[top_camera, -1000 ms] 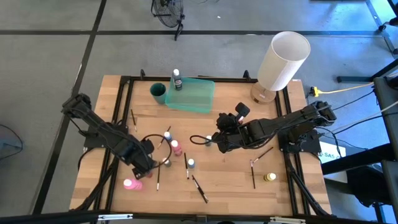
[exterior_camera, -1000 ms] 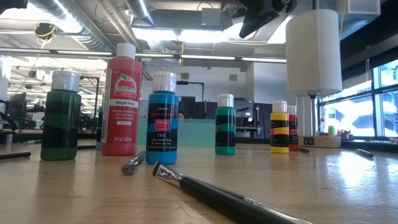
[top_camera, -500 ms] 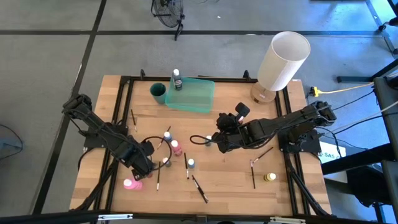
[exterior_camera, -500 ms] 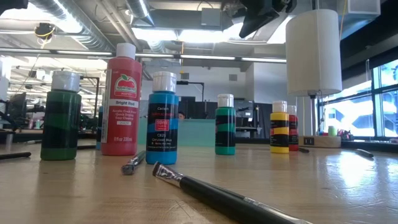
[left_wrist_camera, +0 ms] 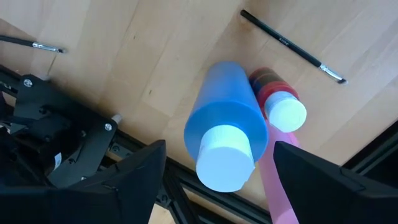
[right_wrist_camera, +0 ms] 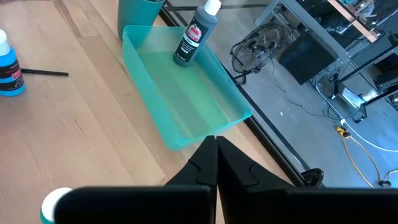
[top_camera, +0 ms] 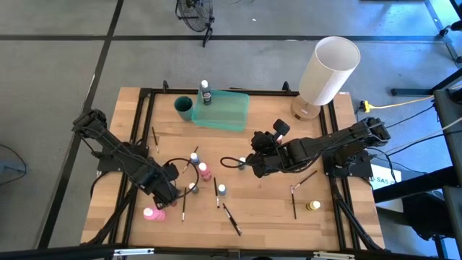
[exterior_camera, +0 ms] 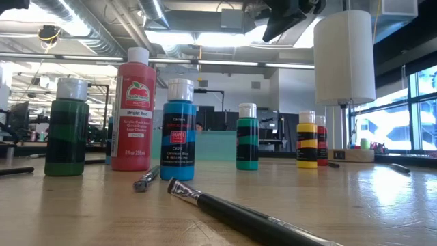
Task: Pick & Place Paint Supplies
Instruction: Put the big violet paint bottle into the green bin
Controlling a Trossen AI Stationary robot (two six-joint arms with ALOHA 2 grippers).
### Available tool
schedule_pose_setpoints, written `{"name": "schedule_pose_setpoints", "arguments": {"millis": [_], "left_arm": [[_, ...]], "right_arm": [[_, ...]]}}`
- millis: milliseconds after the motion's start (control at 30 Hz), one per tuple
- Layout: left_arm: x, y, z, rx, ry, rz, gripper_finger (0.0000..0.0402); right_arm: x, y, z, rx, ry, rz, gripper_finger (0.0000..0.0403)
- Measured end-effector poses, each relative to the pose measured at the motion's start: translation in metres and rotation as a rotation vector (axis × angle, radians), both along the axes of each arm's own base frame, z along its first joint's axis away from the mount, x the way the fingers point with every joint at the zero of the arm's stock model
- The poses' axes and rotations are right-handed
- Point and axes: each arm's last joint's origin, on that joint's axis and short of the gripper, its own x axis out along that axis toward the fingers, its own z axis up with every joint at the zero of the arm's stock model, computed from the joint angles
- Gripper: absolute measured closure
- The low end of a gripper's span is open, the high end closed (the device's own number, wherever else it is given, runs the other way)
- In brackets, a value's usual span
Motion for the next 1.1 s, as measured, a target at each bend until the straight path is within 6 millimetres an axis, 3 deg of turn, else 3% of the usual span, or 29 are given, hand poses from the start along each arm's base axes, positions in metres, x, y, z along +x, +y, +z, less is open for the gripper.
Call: {"name": "schedule_pose_setpoints", "arguments": {"millis": [767, 1100], "left_arm": [[0.0002, 0.0003, -0.0001, 0.012, -0.008, -0.001, 0.0159], [0.0047, -0.0074, -0.0095, 0.03, 0.035, -0.049, 0.0182]], "right_arm": [[0.0, 0.0, 0.0, 0.0, 0.0, 0.0, 0.0402], [0.0, 0.0, 0.0, 0.0, 0.0, 0.0, 0.0402]]}}
